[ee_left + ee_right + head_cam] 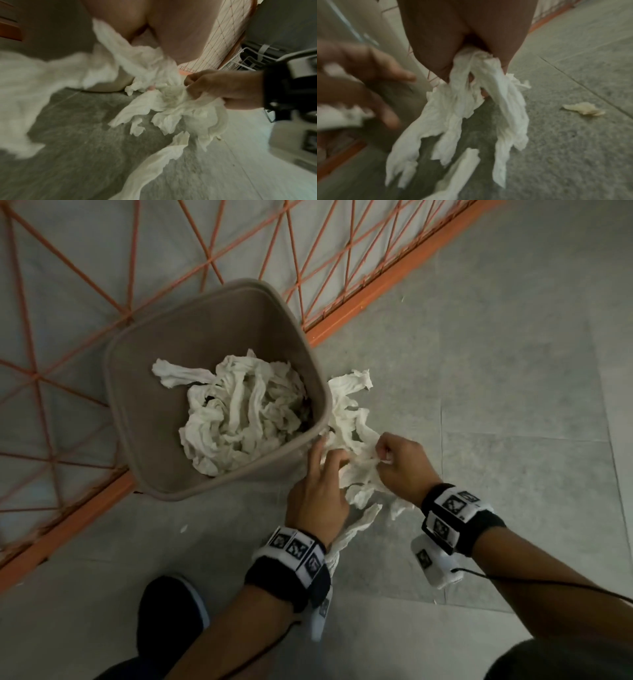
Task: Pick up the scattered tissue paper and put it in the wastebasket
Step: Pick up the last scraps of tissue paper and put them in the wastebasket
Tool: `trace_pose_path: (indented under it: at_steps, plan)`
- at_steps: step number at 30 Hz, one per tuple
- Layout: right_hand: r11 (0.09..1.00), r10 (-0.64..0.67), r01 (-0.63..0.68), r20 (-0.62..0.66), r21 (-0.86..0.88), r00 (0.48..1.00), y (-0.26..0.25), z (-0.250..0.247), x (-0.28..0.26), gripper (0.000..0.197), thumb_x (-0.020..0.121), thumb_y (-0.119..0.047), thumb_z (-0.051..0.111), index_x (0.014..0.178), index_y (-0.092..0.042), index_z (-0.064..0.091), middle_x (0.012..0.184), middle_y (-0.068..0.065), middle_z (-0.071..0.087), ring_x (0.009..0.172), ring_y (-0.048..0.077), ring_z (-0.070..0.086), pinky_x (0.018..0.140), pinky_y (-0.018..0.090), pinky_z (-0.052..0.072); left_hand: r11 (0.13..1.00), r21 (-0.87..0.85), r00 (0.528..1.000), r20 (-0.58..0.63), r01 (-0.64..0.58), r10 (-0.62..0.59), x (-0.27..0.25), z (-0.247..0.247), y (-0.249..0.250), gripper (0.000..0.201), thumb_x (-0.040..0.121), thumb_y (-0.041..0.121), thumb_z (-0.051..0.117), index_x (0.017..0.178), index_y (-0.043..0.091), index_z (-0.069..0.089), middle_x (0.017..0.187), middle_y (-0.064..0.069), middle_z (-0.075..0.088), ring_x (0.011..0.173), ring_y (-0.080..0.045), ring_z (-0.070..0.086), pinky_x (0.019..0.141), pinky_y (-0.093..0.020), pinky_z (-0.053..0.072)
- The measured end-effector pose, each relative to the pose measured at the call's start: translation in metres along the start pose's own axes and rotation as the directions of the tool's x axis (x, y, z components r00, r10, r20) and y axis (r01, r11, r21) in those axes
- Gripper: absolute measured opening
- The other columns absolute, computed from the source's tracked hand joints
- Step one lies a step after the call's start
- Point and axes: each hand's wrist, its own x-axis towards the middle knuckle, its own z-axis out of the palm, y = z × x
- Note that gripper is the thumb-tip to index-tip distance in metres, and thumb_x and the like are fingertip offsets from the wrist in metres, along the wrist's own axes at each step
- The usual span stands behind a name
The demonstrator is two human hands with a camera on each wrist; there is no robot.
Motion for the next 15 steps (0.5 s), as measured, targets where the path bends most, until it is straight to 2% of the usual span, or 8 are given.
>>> trace_pose_path:
  at_steps: [2, 3, 5, 7, 9, 12, 14, 15]
  plan:
    - [0.998, -0.002, 0.005, -0.051, 0.059, 0.999, -0.003, -0.002, -0.002, 0.03, 0.065, 0.011, 0.047, 0.075, -0.017, 0.05, 0.081, 0.005, 0.054, 0.072, 0.025, 0.051, 0.062, 0.03, 0.038, 0.994, 0.096, 0.985, 0.157, 0.055, -0.069, 0.013, 0.011, -0.004, 0.072, 0.081, 0.004, 0.059, 0.142, 0.03, 0.03, 0.162, -0.001, 0.004, 0.13, -0.028, 0.047, 0.085, -0.043, 0.053]
    - [0.997, 0.001, 0.003, -0.055, 0.075, 0.998, -0.004, -0.003, -0.003, 0.033, 0.066, 0.011, 0.047, 0.082, -0.017, 0.055, 0.088, 0.005, 0.054, 0.076, 0.023, 0.052, 0.064, 0.026, 0.039, 0.986, 0.15, 0.97, 0.217, 0.078, -0.11, 0.018, 0.017, -0.008, 0.077, 0.084, 0.008, 0.06, 0.147, 0.032, 0.022, 0.162, -0.003, 0.004, 0.131, -0.03, 0.045, 0.089, -0.045, 0.051]
    - [0.994, 0.023, -0.02, -0.029, 0.107, 0.999, -0.006, -0.005, -0.001, 0.04, 0.071, 0.007, 0.05, 0.101, -0.018, 0.059, 0.102, 0.003, 0.052, 0.087, 0.017, 0.054, 0.071, 0.02, 0.041, 0.969, 0.23, 0.961, 0.234, 0.094, -0.148, 0.022, 0.027, -0.018, 0.072, 0.087, 0.012, 0.06, 0.147, 0.029, 0.025, 0.153, -0.007, 0.026, 0.12, -0.034, 0.052, 0.087, -0.044, 0.049]
    - [0.994, 0.041, -0.04, -0.009, 0.102, 0.999, -0.01, -0.007, 0.003, 0.046, 0.077, -0.007, 0.057, 0.119, -0.024, 0.054, 0.115, 0.002, 0.048, 0.097, 0.015, 0.053, 0.081, 0.025, 0.044, 0.972, 0.227, 0.977, 0.187, 0.062, -0.106, 0.019, 0.03, -0.025, 0.049, 0.085, 0.012, 0.062, 0.132, 0.023, 0.048, 0.13, -0.007, 0.049, 0.107, -0.034, 0.059, 0.08, -0.042, 0.049]
    - [1.0, 0.004, -0.004, 0.004, 0.0, 1.0, -0.016, -0.007, 0.011, 0.053, 0.083, -0.024, 0.061, 0.132, -0.032, 0.043, 0.129, 0.003, 0.043, 0.099, 0.016, 0.055, 0.084, 0.032, 0.048, 0.986, 0.166, 0.988, 0.147, 0.016, -0.04, 0.01, 0.027, -0.028, 0.027, 0.083, 0.015, 0.065, 0.109, 0.017, 0.062, 0.112, -0.006, 0.058, 0.098, -0.032, 0.061, 0.075, -0.04, 0.049]
    - [0.95, -0.084, 0.115, 0.118, -0.29, 0.989, -0.022, -0.002, 0.029, 0.069, 0.087, -0.041, 0.06, 0.145, -0.041, 0.023, 0.152, 0.003, 0.025, 0.09, 0.021, 0.062, 0.074, 0.036, 0.054, 0.999, 0.052, 0.999, 0.046, -0.01, 0.008, -0.013, 0.017, -0.025, 0.019, 0.08, 0.028, 0.065, 0.091, 0.012, 0.065, 0.094, -0.007, 0.065, 0.085, -0.028, 0.062, 0.067, -0.034, 0.048]
    - [0.873, -0.102, 0.198, 0.231, -0.445, 0.968, -0.021, 0.002, 0.041, 0.071, 0.088, -0.044, 0.057, 0.146, -0.045, 0.015, 0.159, -0.002, 0.013, 0.099, 0.024, 0.064, 0.07, 0.037, 0.054, 0.998, 0.01, 0.996, -0.064, -0.054, 0.055, -0.029, 0.01, -0.021, 0.024, 0.081, 0.035, 0.057, 0.081, 0.011, 0.062, 0.08, -0.006, 0.063, 0.071, -0.026, 0.061, 0.059, -0.029, 0.044]
    - [0.837, -0.089, 0.221, 0.274, -0.501, 0.958, -0.02, 0.004, 0.045, 0.068, 0.089, -0.043, 0.055, 0.146, -0.046, 0.018, 0.159, -0.005, 0.014, 0.104, 0.025, 0.062, 0.07, 0.037, 0.053, 0.996, -0.002, 0.99, -0.112, -0.086, 0.085, -0.036, 0.007, -0.02, 0.024, 0.082, 0.034, 0.054, 0.083, 0.011, 0.061, 0.078, -0.006, 0.063, 0.068, -0.026, 0.06, 0.057, -0.029, 0.045]
